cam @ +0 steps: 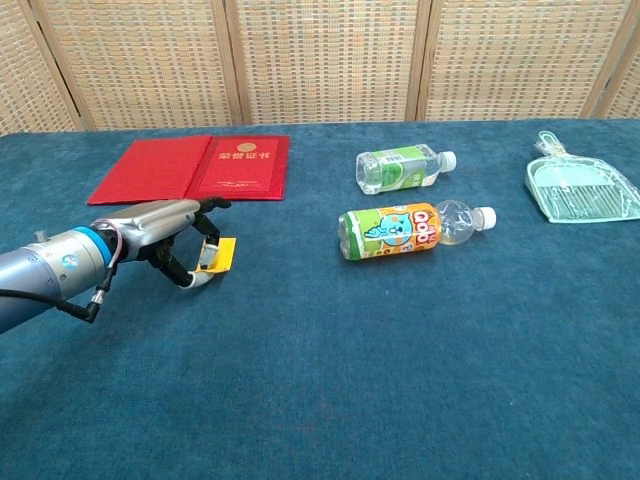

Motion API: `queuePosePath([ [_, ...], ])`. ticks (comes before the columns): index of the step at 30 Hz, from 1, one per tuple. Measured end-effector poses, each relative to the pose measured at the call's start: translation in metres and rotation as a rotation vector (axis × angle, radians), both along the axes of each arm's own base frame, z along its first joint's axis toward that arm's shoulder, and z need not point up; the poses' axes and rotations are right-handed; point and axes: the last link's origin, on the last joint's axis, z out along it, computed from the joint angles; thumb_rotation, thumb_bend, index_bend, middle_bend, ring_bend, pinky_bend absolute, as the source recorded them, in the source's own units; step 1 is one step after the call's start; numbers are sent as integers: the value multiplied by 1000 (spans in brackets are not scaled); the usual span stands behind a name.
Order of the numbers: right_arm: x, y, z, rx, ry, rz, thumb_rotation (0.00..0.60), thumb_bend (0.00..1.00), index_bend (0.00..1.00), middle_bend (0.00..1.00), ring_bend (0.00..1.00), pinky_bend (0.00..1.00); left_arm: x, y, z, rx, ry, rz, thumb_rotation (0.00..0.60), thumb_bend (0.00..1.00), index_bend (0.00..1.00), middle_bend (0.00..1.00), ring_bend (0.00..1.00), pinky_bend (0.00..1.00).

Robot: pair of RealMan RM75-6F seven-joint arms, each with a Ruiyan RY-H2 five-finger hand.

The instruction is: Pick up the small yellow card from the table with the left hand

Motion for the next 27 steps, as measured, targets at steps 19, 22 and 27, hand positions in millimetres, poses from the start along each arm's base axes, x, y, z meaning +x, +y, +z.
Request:
queuePosePath([
  [19,1,0,1,-5,-1,-14,600,0,35,0,0,0,45,72,27,166,-47,4,600,449,670,0,0,0],
  [22,3,0,2,-2,-10,-12,600,0,34,0,0,0,56,85,36,205,-85,1,600,448,670,0,0,0],
  [27,6,1,1,0,-8,-5,600,0,34,0,0,0,70,89,42,216,-164,-18,600,449,672,0,0,0],
])
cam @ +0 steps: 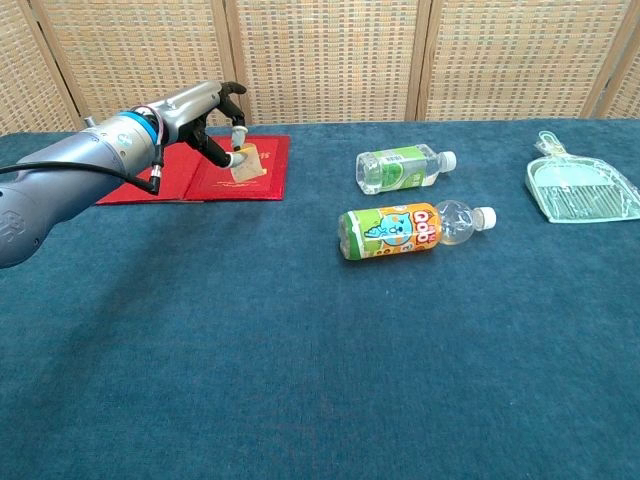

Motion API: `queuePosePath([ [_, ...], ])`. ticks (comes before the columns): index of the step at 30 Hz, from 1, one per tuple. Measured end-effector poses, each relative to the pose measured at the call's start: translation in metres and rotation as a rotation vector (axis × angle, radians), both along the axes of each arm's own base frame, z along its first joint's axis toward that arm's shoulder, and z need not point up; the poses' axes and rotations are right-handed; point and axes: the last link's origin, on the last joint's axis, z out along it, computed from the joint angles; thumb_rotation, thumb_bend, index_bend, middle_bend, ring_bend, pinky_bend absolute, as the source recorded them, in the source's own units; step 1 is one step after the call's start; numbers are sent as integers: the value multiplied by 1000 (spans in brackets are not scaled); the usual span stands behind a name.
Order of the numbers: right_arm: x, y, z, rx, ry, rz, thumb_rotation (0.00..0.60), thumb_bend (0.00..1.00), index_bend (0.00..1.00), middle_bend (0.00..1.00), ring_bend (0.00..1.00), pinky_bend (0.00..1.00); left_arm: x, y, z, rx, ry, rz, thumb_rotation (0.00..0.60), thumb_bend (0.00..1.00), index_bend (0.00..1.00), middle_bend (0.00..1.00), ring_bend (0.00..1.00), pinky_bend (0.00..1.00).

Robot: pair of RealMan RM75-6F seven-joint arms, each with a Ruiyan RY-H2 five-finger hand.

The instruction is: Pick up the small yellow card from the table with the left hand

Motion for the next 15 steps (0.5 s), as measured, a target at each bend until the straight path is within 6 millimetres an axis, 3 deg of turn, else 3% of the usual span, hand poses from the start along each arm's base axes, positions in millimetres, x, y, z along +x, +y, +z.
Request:
queuePosePath([
  [6,0,0,-3,9,8,-3,600,0,34,0,0,0,12,-18,5,-60,-119,-52,600,452,677,0,0,0],
  [15,0,0,-4,8,7,3,600,0,35,0,0,0,21,-85,27,-300,-306,-145,600,458,681,0,0,0],
])
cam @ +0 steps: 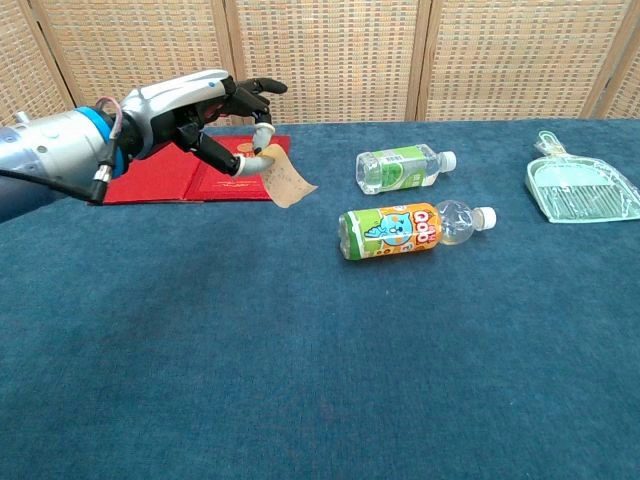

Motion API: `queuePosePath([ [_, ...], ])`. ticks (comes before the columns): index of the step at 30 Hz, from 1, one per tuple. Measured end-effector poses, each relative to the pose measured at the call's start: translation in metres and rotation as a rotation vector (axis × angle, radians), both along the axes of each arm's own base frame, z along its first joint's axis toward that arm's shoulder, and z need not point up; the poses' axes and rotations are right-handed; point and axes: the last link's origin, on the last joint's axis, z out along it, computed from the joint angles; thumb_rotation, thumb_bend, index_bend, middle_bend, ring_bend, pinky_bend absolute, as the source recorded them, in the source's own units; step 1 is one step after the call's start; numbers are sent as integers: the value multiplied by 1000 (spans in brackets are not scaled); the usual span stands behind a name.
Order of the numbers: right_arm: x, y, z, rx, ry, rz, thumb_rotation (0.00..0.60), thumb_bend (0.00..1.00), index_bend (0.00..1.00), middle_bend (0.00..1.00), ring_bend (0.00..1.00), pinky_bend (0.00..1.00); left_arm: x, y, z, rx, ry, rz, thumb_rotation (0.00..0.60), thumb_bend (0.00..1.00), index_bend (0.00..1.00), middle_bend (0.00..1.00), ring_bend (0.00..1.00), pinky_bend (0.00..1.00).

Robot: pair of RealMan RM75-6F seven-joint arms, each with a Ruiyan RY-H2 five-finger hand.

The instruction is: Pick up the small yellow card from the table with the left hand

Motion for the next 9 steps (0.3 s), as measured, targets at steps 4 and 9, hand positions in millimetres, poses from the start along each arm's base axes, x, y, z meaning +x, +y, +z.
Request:
queuePosePath([
  [4,0,1,0,-1,0,3,600,0,34,0,0,0,-2,-33,8,-121,-51,-29,600,456,682,0,0,0],
  [9,0,2,2,-7,-3,6,600,0,34,0,0,0,1,-61,7,-224,-82,-54,600,456,685,0,0,0],
])
